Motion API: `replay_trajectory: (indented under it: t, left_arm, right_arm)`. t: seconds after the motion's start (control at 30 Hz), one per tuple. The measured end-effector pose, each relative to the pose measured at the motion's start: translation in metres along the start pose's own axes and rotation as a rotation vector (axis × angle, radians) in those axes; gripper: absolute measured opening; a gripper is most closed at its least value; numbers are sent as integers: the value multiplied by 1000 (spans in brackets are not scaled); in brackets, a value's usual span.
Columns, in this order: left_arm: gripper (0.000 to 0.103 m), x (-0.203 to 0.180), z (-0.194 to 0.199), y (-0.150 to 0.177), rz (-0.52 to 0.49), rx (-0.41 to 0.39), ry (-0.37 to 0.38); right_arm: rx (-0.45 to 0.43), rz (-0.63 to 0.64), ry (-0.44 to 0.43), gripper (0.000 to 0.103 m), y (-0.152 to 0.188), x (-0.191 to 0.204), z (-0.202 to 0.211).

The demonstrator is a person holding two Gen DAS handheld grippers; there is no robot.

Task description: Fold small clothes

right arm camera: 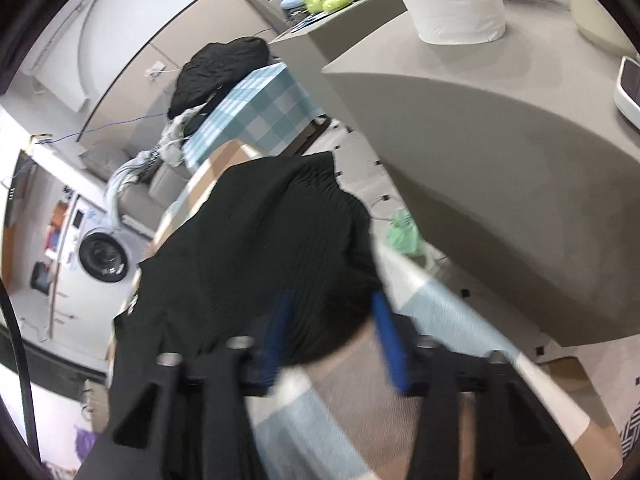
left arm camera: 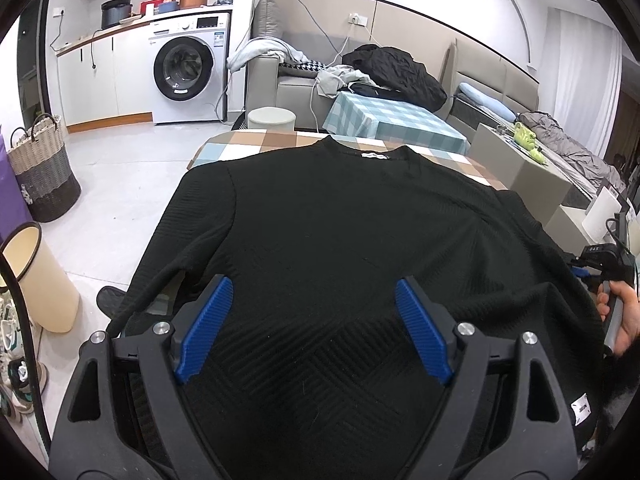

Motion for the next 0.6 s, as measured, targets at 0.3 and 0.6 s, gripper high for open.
replay_trajectory:
  t: [0.3,0.6]
  left_arm:
    - [82,6,-7,-3,10,-6,2]
    - [82,18,-3,-2,26,-26,0]
  right_arm:
    - [-100,23,43,11,-29,3,11]
    - [-99,376,-359,11,1,169,41]
Point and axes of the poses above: each gripper's, at about its wrist camera, not at the fingertips, and z roughly against the way its jaws point, x to its left, y to its underside, the point moved 8 cm from there along -z, roughly the way its jaws point, and after that the axes turned 3 degrees about -x, right-handed, at the moved point
